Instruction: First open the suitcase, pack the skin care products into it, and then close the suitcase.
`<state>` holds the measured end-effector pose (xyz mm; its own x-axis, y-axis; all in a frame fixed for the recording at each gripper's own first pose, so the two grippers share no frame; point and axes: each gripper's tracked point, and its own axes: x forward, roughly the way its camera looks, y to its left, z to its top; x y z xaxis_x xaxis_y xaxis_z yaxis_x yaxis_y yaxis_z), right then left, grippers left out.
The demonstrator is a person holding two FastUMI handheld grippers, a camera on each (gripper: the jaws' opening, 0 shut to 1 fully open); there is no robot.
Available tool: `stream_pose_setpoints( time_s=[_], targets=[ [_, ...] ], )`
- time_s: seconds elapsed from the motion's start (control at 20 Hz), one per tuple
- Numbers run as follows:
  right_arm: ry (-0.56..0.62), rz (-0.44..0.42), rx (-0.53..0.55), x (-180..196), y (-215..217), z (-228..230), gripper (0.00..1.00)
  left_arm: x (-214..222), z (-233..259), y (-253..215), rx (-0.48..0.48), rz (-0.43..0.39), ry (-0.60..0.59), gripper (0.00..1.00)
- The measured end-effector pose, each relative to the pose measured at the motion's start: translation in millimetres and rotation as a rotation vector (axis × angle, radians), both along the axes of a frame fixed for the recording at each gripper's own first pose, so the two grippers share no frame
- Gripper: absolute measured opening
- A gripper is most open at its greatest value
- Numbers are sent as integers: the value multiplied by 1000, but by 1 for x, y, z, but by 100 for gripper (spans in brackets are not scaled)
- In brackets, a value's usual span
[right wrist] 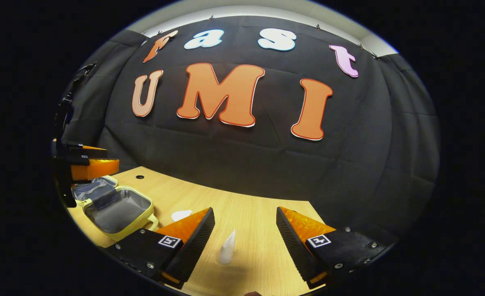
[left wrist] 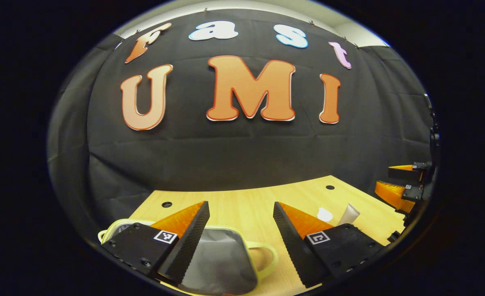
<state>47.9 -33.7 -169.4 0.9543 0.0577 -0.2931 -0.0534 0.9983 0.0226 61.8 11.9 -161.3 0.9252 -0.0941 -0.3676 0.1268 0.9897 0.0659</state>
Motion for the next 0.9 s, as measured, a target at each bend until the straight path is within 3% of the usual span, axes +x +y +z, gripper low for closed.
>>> stream_pose_setpoints(
  time_s=[0.4,0.9],
  targets=[
    [32,61,8,-5,-9,-18,96,-8,-70,-92,25,-119,91,98],
    [96,105,-12,-16,-27,-48,96,-12,-180,-143,25,-185,231,98]
  ],
)
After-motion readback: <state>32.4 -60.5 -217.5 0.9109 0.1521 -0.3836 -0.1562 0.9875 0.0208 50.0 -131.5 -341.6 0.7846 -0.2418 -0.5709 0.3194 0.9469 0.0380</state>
